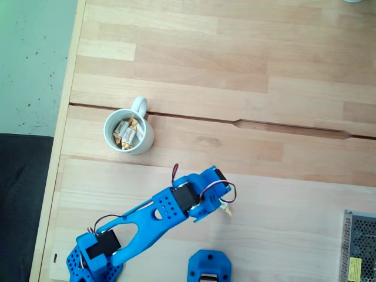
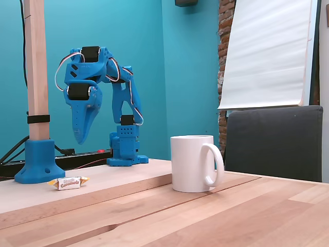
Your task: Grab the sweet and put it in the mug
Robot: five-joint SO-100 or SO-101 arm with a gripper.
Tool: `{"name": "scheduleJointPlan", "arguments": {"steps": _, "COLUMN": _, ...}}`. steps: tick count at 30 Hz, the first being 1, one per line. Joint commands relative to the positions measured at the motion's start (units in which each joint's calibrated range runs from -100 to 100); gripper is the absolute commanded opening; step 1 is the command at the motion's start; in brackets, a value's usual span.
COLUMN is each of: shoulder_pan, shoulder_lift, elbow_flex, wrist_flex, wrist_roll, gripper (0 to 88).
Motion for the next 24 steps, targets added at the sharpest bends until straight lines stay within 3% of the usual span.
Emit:
{"name": "scheduleJointPlan", "arguments": {"steps": 1, "shoulder_pan": 0.6, "shoulder_lift": -1.0, "elbow_flex": -2.3, "wrist_flex": 0.1, "wrist_roll": 0.0, "gripper": 2.2}}
{"name": "scheduleJointPlan", "arguments": {"steps": 12, "shoulder_pan": 0.6, "shoulder_lift": -1.0, "elbow_flex": -2.5, "wrist_flex": 0.0, "wrist_roll": 0.3, "gripper": 3.5}}
{"name": "scheduleJointPlan", "arguments": {"steps": 24, "shoulder_pan": 0.7, "shoulder_lift": -0.9, "elbow_flex": -2.0, "wrist_flex": 0.2, "wrist_roll": 1.7, "gripper": 24.5}}
